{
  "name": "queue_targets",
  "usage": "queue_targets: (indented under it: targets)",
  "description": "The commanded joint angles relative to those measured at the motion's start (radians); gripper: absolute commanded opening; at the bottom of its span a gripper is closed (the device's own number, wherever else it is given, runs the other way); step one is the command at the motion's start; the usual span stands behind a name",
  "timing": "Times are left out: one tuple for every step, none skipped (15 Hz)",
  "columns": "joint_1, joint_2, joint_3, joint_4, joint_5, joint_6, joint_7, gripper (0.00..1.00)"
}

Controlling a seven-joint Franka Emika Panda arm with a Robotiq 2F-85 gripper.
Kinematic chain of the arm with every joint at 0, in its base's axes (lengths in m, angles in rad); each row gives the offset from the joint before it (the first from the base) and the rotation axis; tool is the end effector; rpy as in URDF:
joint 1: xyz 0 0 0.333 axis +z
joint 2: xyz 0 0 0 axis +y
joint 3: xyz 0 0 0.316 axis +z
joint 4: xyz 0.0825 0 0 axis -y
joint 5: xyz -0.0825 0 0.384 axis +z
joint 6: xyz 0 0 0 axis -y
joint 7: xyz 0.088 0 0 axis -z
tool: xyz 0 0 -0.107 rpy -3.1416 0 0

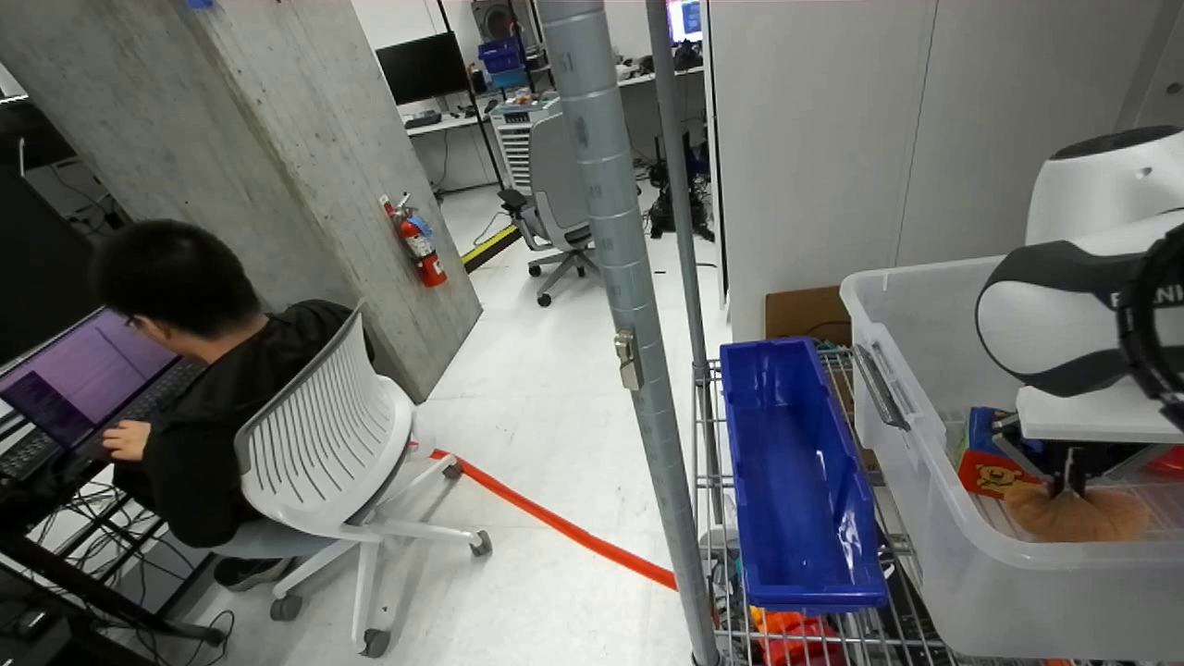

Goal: Move the bread plushy slightly to the left

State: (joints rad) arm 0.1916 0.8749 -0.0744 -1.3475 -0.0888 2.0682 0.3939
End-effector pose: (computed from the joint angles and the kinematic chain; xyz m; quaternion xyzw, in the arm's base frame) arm 0.7160 0.0906 0.1874 0.9896 -0.1023 -0.0567 0.0838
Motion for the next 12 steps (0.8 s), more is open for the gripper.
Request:
queue_targets:
  targets:
    - [-0.002, 0.02, 0.031, 0.018, 0.02, 0.005, -0.014, 0.03]
    - [-0.004, 0.034, 0.035, 0.023, 0.023, 0.016, -0.011, 0.03]
    - [-0.01, 0.043, 0.036, 0.039, 0.025, 0.016, -0.017, 0.03]
    - [-0.011, 0.057, 0.034, 0.046, 0.024, 0.027, -0.018, 0.03]
    - [-0.013, 0.07, 0.032, 0.054, 0.021, 0.038, -0.019, 0.03]
    - [-0.016, 0.083, 0.033, 0.063, 0.024, 0.048, -0.02, 0.03]
    - [-0.019, 0.093, 0.036, 0.068, 0.027, 0.063, -0.023, 0.03]
    - [-0.023, 0.1, 0.04, 0.069, 0.032, 0.079, -0.027, 0.03]
    - [-0.027, 0.107, 0.044, 0.072, 0.038, 0.089, -0.034, 0.03]
    - [-0.029, 0.114, 0.045, 0.069, 0.042, 0.106, -0.039, 0.03]
    - [-0.03, 0.119, 0.047, 0.064, 0.047, 0.12, -0.041, 0.03]
    - [-0.031, 0.124, 0.048, 0.061, 0.052, 0.125, -0.044, 0.03]
